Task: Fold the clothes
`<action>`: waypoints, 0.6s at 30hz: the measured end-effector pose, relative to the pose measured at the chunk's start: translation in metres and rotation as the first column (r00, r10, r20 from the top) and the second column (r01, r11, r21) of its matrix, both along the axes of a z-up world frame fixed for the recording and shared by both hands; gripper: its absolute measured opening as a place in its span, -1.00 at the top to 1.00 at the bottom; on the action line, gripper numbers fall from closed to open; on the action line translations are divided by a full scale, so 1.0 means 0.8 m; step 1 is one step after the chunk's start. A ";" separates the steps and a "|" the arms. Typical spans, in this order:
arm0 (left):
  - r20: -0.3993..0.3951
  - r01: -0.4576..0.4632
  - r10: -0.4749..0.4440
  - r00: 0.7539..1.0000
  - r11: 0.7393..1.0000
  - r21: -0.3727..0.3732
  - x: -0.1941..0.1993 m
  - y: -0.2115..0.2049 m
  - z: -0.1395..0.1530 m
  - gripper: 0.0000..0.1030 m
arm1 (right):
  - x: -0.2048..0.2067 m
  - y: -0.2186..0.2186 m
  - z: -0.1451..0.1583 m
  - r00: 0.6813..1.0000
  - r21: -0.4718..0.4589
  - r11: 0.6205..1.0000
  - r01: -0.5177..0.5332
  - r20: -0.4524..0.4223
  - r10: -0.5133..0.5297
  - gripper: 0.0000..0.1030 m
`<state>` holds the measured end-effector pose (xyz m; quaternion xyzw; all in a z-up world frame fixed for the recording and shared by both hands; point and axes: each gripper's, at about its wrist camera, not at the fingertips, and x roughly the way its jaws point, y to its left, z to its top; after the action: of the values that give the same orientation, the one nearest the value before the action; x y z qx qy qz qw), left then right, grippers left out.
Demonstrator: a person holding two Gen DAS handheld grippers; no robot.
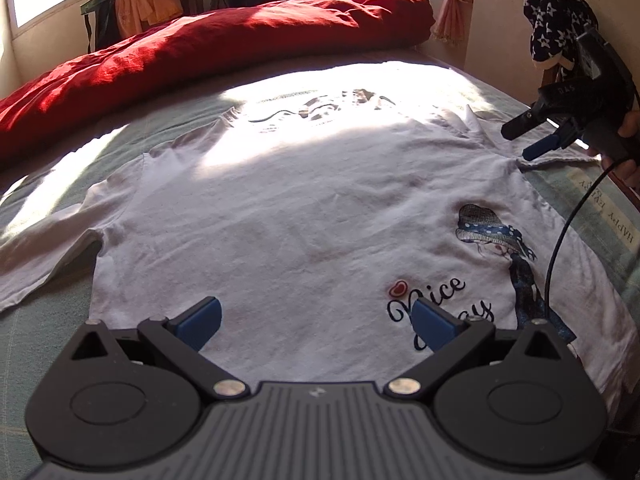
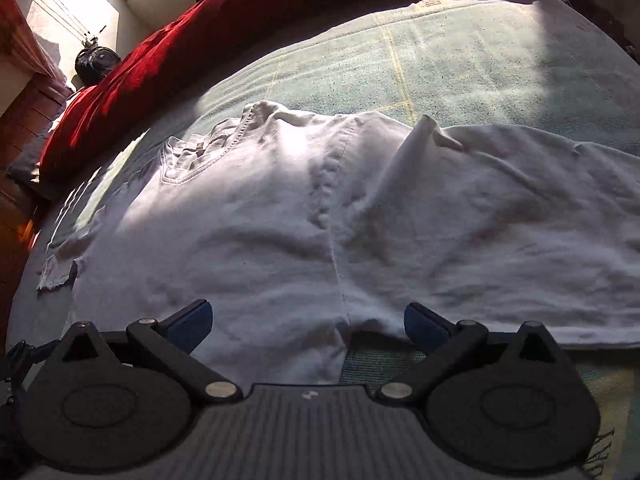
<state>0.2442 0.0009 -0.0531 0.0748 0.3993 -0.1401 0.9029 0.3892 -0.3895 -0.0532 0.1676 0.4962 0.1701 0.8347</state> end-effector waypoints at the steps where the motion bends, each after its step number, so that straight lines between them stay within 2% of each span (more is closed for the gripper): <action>1: 0.003 -0.005 0.005 1.000 1.000 -0.004 0.001 -0.001 0.001 -0.96 | 0.000 -0.011 0.008 1.000 0.008 1.000 0.006 0.009 -0.006 -1.00; 4: 0.006 0.002 -0.002 1.000 1.000 -0.008 0.002 -0.009 0.003 -0.96 | 0.019 -0.074 0.029 0.989 -0.028 0.990 0.138 0.057 -0.137 -1.00; 8: 0.004 0.026 -0.026 1.000 1.000 0.011 0.004 -0.022 0.002 -0.96 | 0.030 -0.173 0.024 0.932 -0.053 0.931 0.361 0.024 -0.361 -1.00; 10: 0.001 0.027 -0.028 1.000 0.999 0.021 0.008 -0.027 0.000 -0.96 | 0.024 -0.212 0.014 0.905 -0.061 0.903 0.425 -0.002 -0.426 -1.00; 15: -0.012 0.026 -0.025 1.000 0.999 0.028 0.017 -0.038 -0.007 -0.96 | 0.023 -0.275 -0.043 0.840 -0.131 0.841 0.524 -0.081 -0.536 -1.00; 18: -0.019 0.030 -0.030 0.999 0.999 0.035 0.020 -0.045 -0.009 -0.96 | 0.027 -0.295 -0.054 0.824 -0.108 0.820 0.562 -0.011 -0.566 -1.00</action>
<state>0.2599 -0.0349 -0.0605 0.0956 0.4089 -0.1472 0.8956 0.4109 -0.6253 -0.0966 0.2685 0.4499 -0.1129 0.8443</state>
